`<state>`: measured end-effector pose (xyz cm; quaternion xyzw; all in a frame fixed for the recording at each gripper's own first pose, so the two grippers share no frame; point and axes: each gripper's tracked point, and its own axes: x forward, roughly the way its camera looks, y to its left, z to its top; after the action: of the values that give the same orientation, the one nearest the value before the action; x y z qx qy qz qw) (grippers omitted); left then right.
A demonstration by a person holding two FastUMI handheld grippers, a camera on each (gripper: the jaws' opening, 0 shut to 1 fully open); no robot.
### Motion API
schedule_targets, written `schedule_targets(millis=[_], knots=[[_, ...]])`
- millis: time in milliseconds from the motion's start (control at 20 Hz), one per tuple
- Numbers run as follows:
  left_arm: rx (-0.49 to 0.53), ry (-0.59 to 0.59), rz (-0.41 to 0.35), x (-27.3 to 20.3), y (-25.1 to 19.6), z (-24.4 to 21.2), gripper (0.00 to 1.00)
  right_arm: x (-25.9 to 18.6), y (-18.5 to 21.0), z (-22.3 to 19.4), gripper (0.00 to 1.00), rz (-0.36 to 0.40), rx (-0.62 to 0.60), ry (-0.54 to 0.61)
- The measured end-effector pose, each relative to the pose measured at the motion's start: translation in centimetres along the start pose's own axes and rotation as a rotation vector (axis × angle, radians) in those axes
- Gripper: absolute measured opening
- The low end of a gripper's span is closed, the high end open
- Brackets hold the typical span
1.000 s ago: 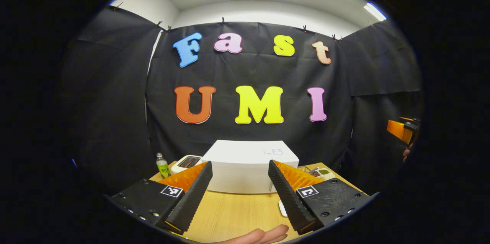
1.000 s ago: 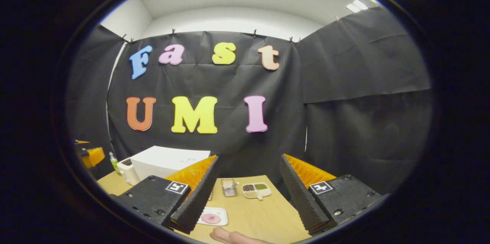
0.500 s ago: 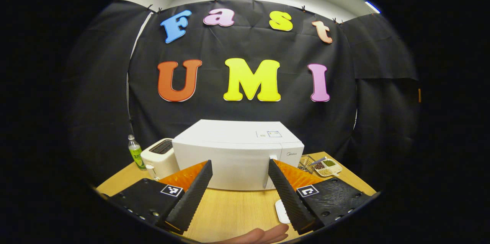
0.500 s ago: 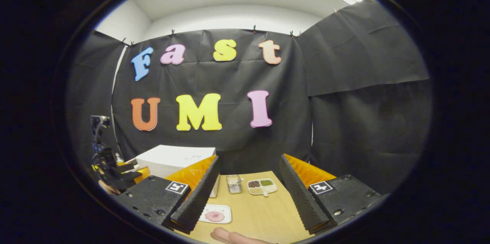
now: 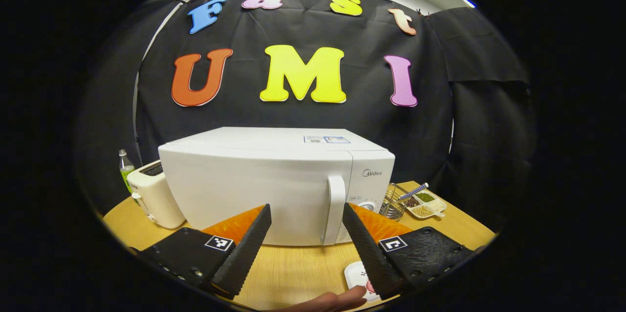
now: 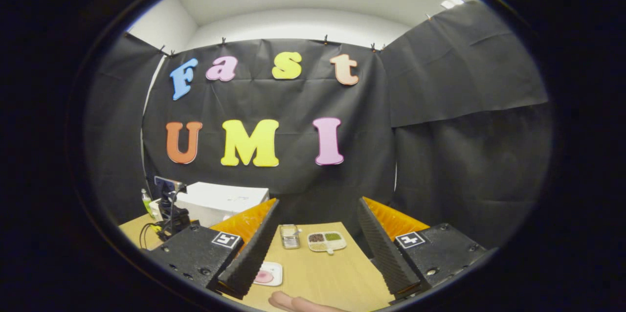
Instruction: Open the microwave oven with the left hand, put the food in, and close the microwave oven.
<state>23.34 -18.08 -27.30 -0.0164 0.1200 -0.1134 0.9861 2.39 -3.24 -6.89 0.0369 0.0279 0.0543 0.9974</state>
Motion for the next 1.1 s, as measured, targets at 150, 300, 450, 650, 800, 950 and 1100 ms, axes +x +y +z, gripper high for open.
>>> schedule_targets(millis=[150,300,450,650,800,950,1100], knots=[[-0.02,0.022,-0.017,1.9,-1.1,-1.5,0.93,0.4,-0.6,-0.4,1.0,-0.006,-0.022,-0.003],[-0.023,0.041,-0.04,3.3,-2.5,-2.6,0.92,0.7,-1.1,-1.2,1.0,-0.013,-0.049,0.004],[-0.004,0.056,-0.001,5.1,-2.3,-3.5,0.93,0.9,-1.5,-2.3,1.0,-0.016,-0.059,0.021],[0.032,0.04,0.022,6.5,-2.6,-4.0,0.72,1.6,-1.7,-3.2,1.0,-0.01,-0.083,0.023],[0.035,0.025,0.017,7.2,-2.6,-4.2,0.42,1.8,-1.7,-4.3,1.0,-0.005,-0.075,0.05],[0.005,0.085,0.03,7.2,-2.0,-5.5,0.38,2.1,-1.7,-4.9,1.0,-0.004,-0.065,0.079],[-0.05,0.066,0.01,7.6,-2.7,-4.9,0.24,2.1,-2.1,-5.1,1.0,-0.018,-0.065,0.084]])
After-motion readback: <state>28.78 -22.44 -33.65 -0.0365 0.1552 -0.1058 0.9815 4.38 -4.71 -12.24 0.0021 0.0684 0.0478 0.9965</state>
